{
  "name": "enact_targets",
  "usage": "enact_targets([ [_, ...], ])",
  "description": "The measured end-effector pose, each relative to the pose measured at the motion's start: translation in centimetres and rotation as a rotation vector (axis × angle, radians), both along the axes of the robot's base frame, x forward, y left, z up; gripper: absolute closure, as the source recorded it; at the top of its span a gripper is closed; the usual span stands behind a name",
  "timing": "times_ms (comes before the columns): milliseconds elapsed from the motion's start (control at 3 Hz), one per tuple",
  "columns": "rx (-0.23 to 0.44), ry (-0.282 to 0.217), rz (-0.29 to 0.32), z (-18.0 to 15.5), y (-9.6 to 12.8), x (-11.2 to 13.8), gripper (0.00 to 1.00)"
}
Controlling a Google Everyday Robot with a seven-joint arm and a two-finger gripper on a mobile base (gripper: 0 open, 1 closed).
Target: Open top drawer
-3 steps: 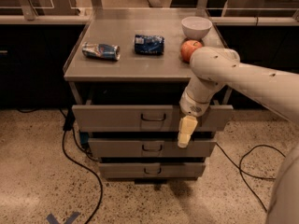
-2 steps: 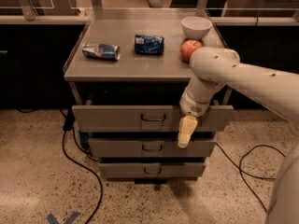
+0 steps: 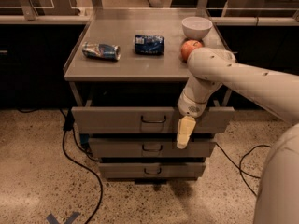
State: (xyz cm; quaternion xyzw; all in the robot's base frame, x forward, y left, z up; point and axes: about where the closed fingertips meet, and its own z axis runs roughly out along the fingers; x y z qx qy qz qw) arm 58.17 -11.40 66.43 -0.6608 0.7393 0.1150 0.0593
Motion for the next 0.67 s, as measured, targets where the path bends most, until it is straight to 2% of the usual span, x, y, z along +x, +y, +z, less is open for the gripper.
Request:
enact_targets([
  [667,0.037,0.133,-0.001,2.0,-2.0,-4.0,0.0],
])
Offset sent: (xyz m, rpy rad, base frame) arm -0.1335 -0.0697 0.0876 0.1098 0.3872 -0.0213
